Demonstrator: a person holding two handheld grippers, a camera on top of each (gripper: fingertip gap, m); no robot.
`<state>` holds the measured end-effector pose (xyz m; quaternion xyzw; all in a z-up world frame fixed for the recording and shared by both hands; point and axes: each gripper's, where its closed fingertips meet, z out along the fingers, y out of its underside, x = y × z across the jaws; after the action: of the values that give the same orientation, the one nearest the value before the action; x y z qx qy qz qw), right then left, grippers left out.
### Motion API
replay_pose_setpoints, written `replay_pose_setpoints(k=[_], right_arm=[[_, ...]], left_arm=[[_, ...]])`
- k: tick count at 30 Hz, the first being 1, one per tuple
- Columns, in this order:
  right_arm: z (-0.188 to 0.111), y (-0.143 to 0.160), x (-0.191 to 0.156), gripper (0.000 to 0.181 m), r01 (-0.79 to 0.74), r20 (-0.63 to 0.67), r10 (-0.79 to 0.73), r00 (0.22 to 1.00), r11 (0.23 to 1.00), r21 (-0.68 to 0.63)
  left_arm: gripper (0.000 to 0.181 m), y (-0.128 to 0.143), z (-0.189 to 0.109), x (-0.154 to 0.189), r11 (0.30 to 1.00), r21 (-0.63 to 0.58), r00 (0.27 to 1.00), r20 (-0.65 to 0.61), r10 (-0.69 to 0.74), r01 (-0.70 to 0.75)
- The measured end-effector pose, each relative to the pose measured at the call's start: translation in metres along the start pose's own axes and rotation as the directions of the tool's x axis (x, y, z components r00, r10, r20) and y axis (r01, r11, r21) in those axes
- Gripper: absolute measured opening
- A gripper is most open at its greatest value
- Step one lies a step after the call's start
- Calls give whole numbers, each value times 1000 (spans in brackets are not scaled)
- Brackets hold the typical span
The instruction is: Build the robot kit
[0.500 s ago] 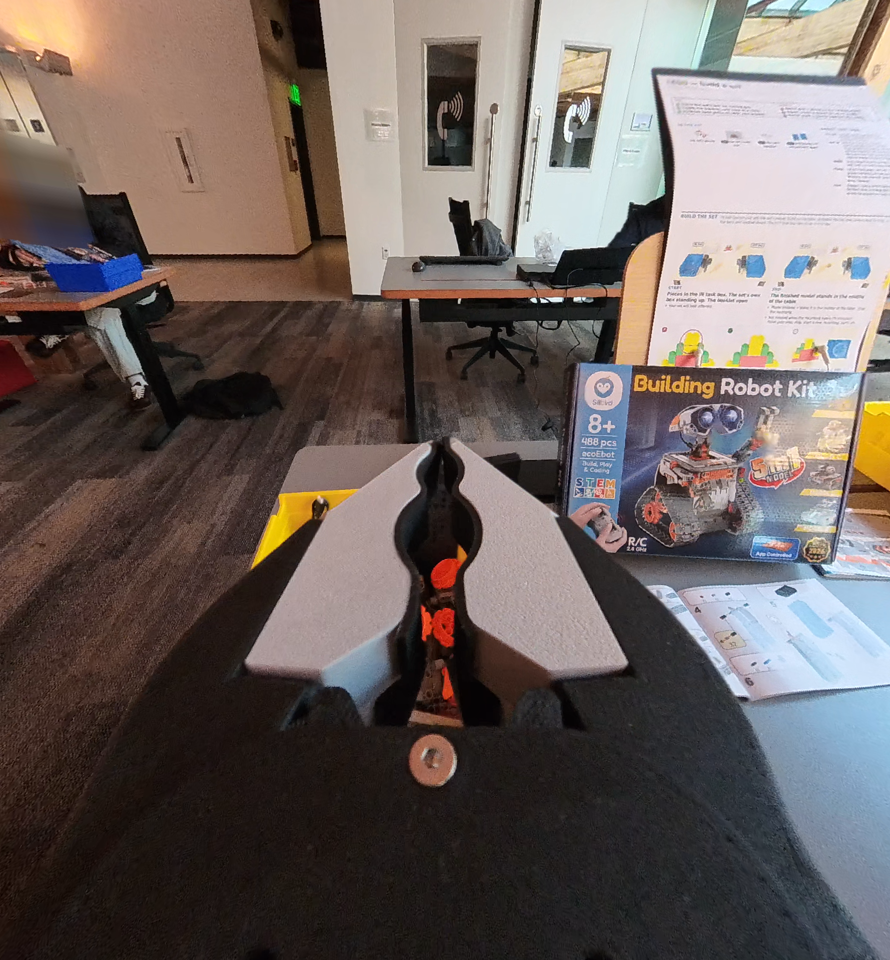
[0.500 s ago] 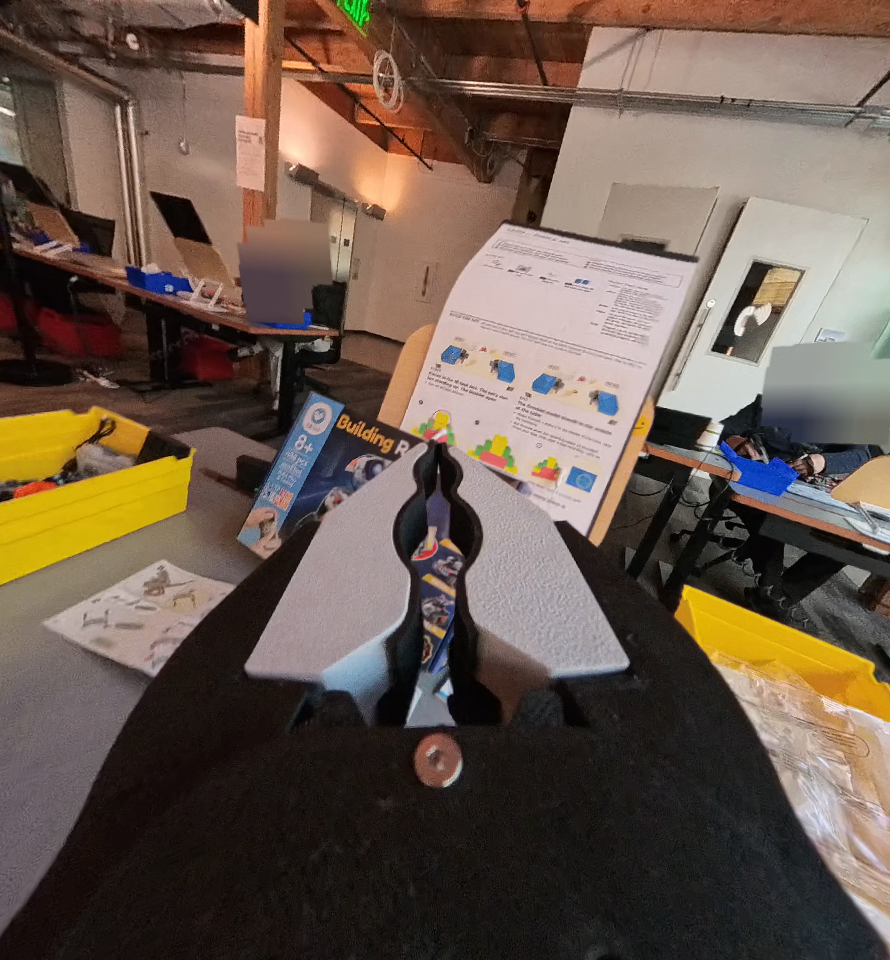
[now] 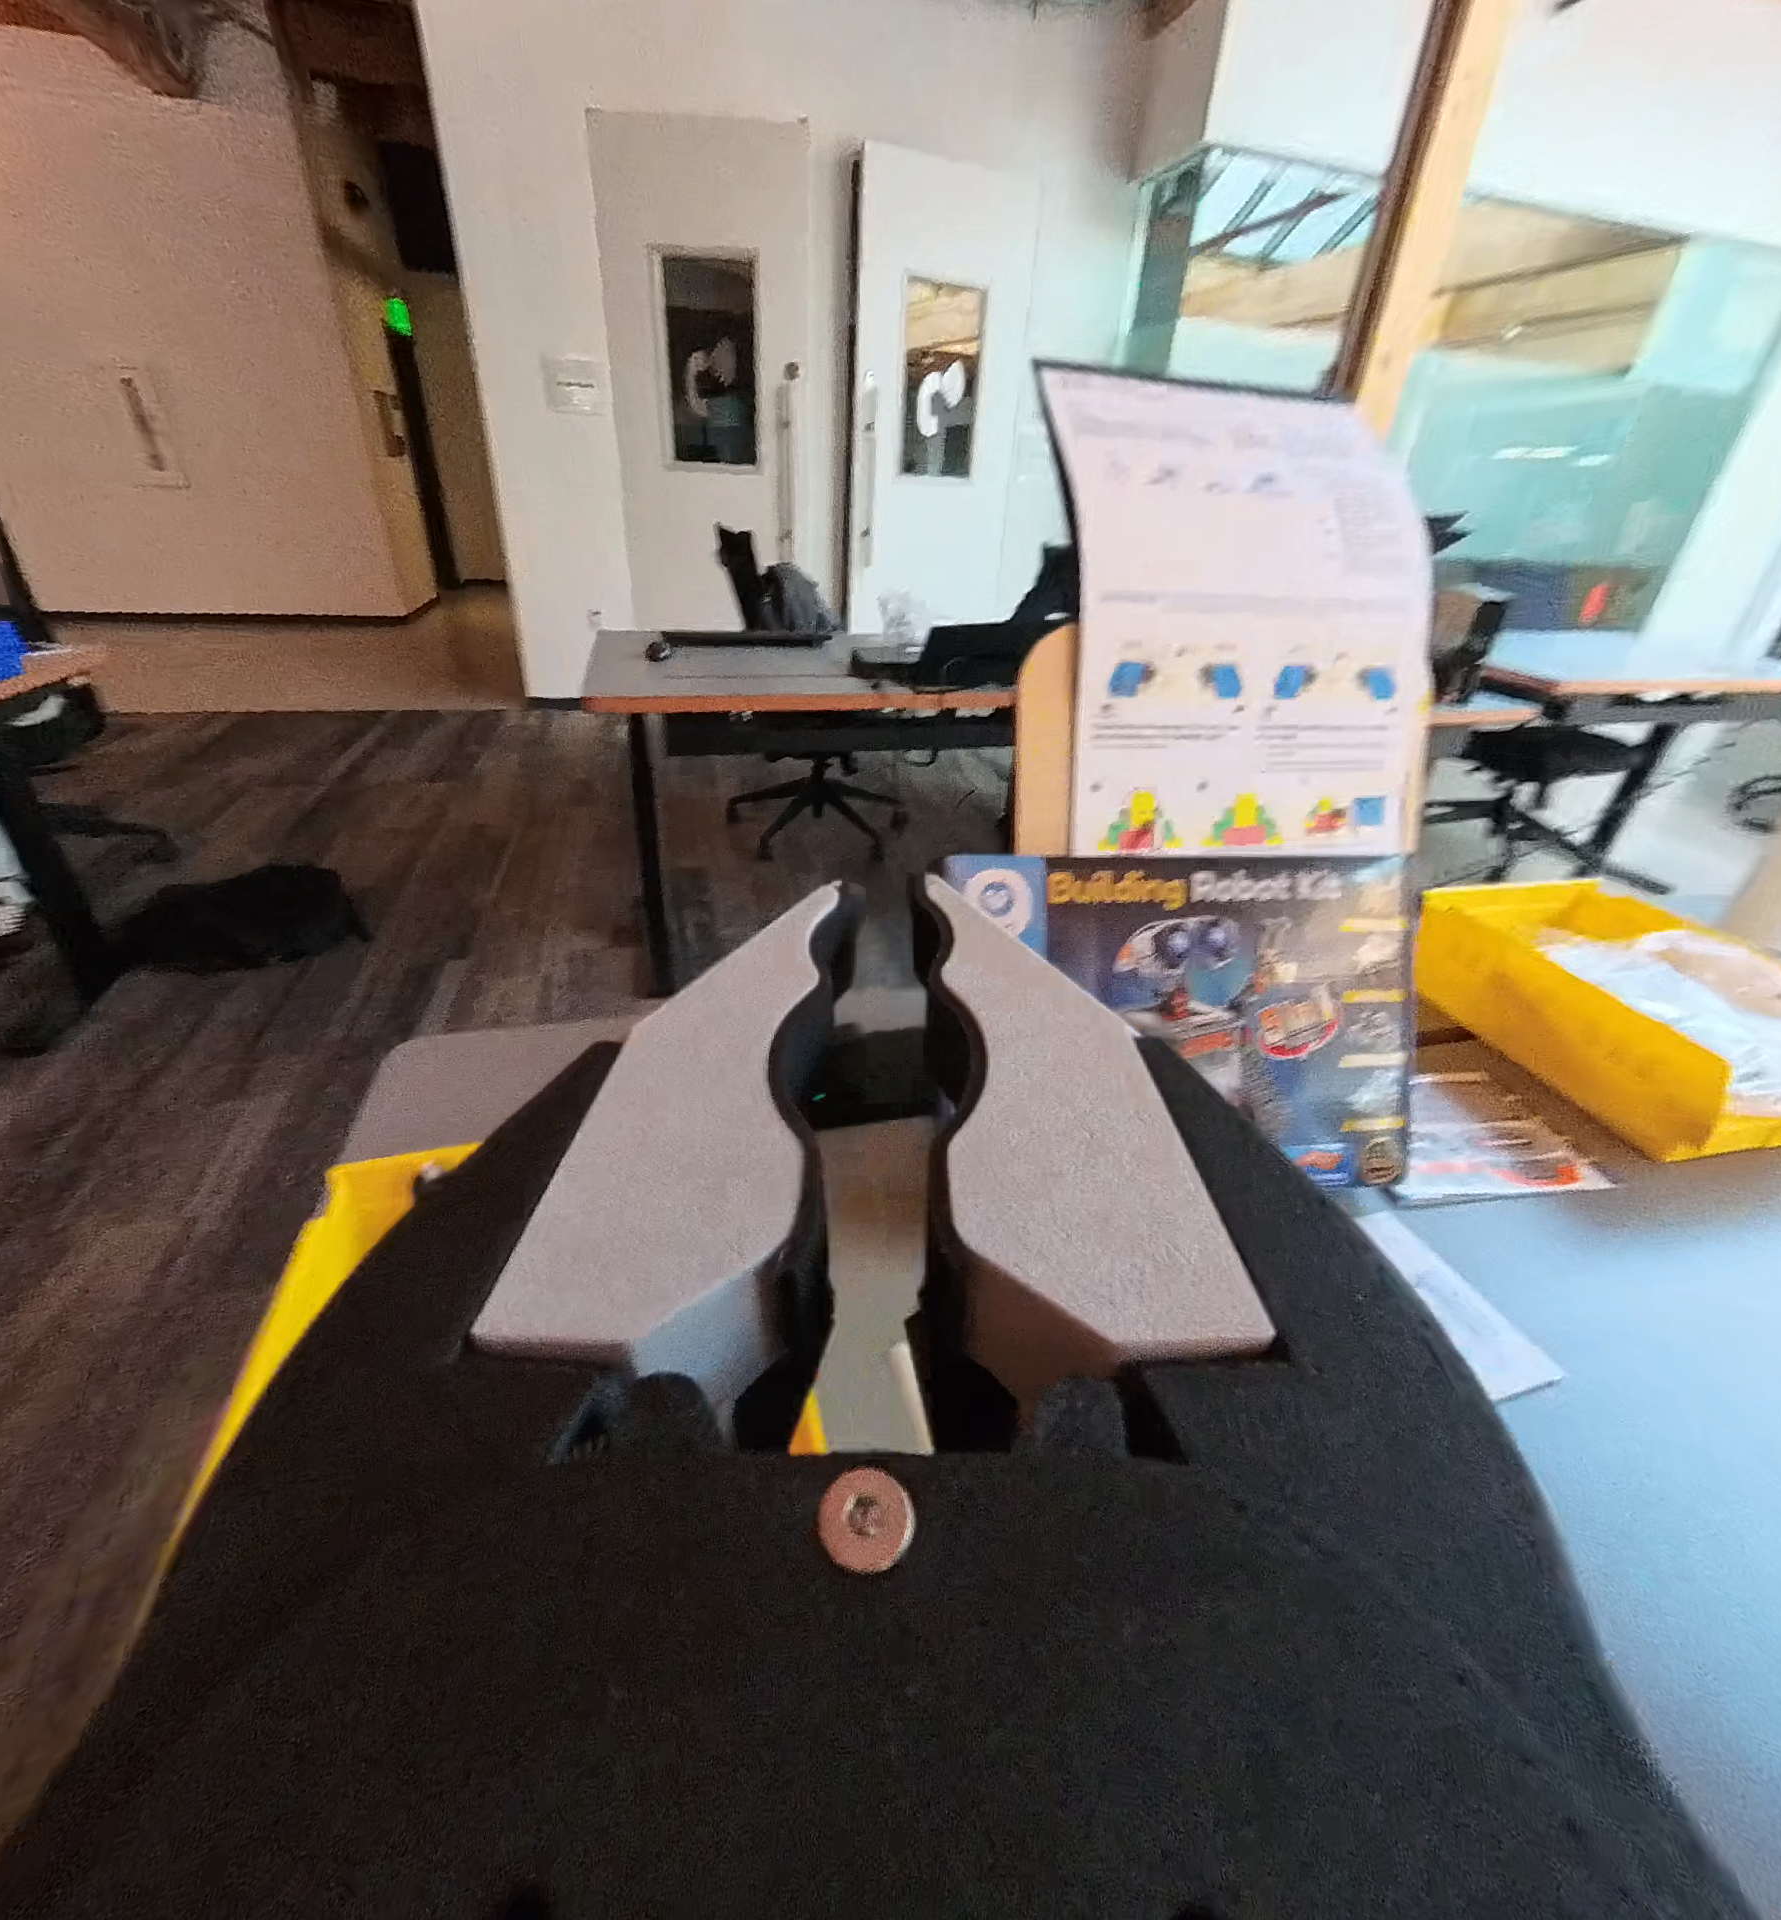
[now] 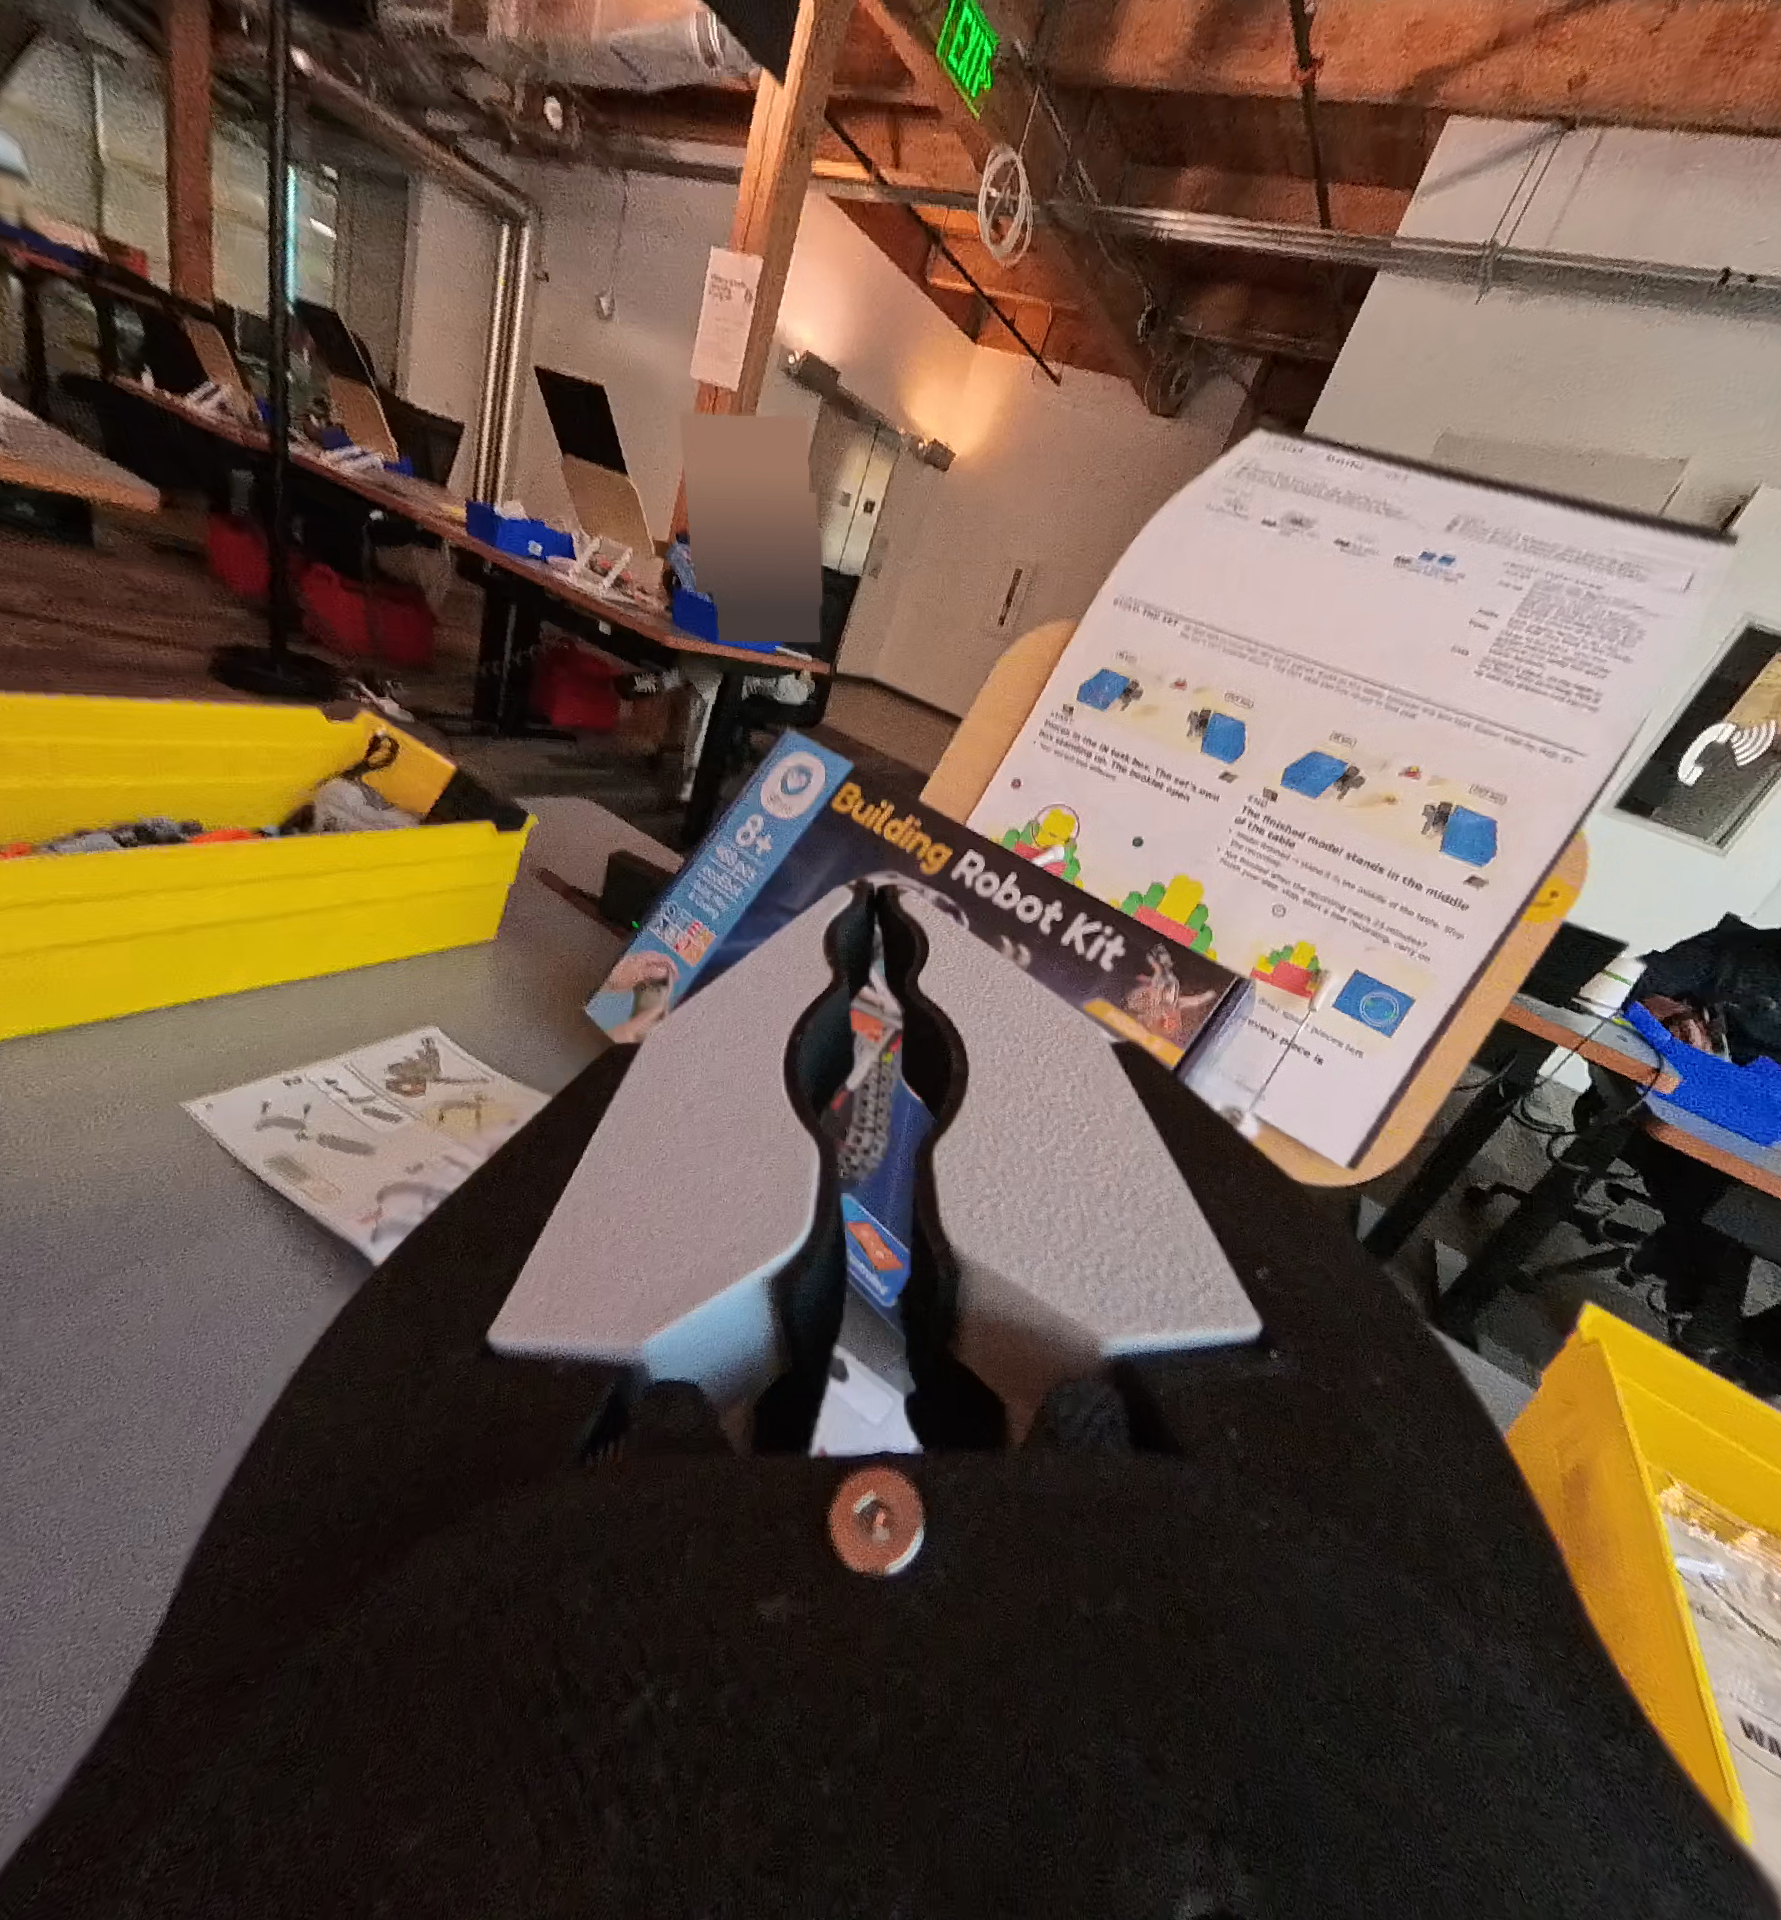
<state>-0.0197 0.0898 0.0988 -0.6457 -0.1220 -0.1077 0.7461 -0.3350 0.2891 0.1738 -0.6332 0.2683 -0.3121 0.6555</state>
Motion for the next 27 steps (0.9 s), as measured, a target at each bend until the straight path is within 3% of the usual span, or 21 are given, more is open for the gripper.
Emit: replay_pose_setpoints(k=[3, 6, 9, 11, 13, 16, 19, 21, 27], right_arm=[[4, 32, 3, 3, -28, 7, 29, 1000, 997, -69], [7, 49, 6, 7, -88, 5, 89, 996, 993, -76], [15, 65, 10, 7, -92, -28, 90, 996, 988, -123], [24, 71, 5, 7, -122, -17, 121, 992, 983, -136], [31, 76, -4, 8, -118, 4, 121, 993, 981, -154], [37, 78, -13, 8, -73, 22, 78, 997, 983, -169], [48, 70, -24, 11, -70, 63, 83, 995, 980, -184], [62, 53, -39, 13, -75, 118, 94, 989, 984, -160], [113, -31, -106, 14, -8, 296, 4, 955, 1000, 14]], left_arm=[[27, -17, 1, 39, 999, 41, 981, -193, 6, 2], [44, -20, -6, 33, 992, 23, 980, -153, 126, -124], [39, -13, -19, 14, 971, -5, 966, -100, 238, -240], [26, -2, -23, 6, 964, -54, 960, -114, 255, -262], [23, 23, -22, -3, 943, -175, 955, -143, 259, -282], [0, 58, -18, -28, 874, -303, 924, -162, 346, -380], [0, 77, -15, -60, 823, -407, 917, -133, 376, -396], [0, 93, -19, -76, 806, -477, 936, -146, 320, -350], [0, 130, -31, -135, 722, -659, 969, -38, 245, -208]])
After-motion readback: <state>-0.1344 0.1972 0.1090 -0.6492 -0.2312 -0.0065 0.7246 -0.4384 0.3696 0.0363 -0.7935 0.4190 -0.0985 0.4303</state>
